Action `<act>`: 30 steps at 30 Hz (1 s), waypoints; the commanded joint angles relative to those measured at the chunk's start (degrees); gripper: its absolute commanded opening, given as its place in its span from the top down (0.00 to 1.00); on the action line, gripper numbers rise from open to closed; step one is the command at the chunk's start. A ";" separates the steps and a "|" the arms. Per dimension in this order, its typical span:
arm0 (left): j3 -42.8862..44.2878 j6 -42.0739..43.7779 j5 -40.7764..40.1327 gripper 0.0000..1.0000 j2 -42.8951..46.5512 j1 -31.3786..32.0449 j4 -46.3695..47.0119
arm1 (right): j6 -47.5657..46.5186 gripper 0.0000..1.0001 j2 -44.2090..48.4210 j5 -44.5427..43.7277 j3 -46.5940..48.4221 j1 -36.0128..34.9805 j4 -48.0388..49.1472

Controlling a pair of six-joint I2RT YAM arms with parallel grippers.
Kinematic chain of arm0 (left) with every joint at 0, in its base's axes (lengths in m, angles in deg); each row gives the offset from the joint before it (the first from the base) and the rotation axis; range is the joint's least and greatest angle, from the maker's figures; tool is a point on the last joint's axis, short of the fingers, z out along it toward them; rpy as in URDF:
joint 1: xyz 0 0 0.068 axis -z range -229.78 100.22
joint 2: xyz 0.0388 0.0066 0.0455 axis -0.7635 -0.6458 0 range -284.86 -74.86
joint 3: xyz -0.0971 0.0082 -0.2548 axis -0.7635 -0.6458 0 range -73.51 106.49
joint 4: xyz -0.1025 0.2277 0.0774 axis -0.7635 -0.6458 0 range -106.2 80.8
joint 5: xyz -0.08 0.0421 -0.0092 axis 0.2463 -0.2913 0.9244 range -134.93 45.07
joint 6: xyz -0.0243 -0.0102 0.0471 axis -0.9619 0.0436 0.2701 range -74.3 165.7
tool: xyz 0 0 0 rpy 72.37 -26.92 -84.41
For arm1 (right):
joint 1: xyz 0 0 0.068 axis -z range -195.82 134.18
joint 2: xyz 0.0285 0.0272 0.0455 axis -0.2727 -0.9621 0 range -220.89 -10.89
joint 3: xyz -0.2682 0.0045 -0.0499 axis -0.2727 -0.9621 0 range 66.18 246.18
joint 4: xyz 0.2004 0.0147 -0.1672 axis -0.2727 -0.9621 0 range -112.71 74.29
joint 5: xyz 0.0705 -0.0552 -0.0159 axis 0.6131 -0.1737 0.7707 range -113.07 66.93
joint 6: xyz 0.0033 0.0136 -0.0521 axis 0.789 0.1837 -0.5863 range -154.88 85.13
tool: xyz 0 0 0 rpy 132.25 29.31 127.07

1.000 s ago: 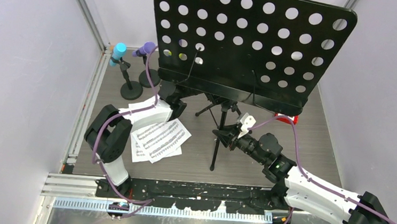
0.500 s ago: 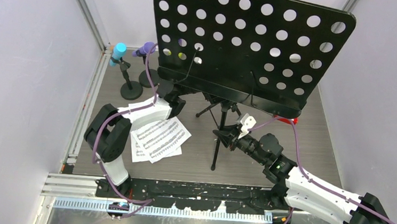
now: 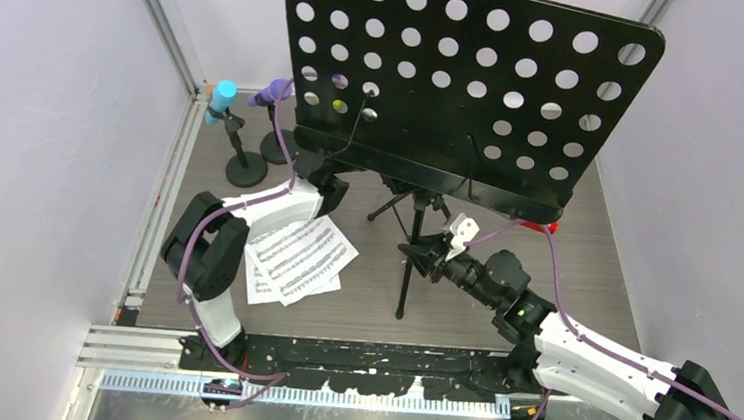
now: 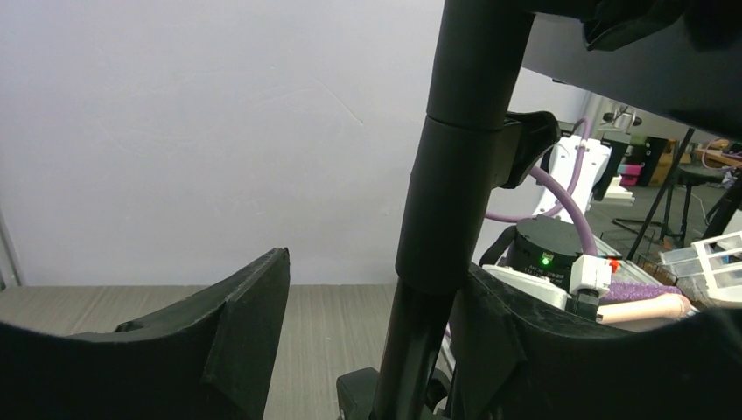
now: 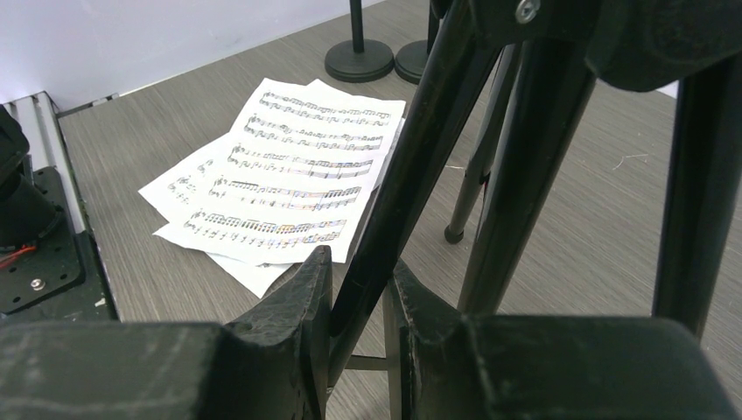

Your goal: Pack up the instrument practice props

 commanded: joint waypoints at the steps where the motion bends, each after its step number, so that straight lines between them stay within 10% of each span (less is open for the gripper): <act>1: 2.72 -1.60 -0.33 0.33 2.65 -0.47 5.71 | -8.10 0.99 1.25 -0.96 0.83 -0.14 -1.29; 10: 1.09 -2.28 4.35 0.22 3.98 -0.49 5.71 | -8.93 0.99 1.93 -2.75 1.18 -0.14 -1.53; 30: 7.12 -5.45 4.40 0.57 2.01 0.06 5.71 | -8.78 0.99 1.03 -1.56 1.31 -0.12 -1.77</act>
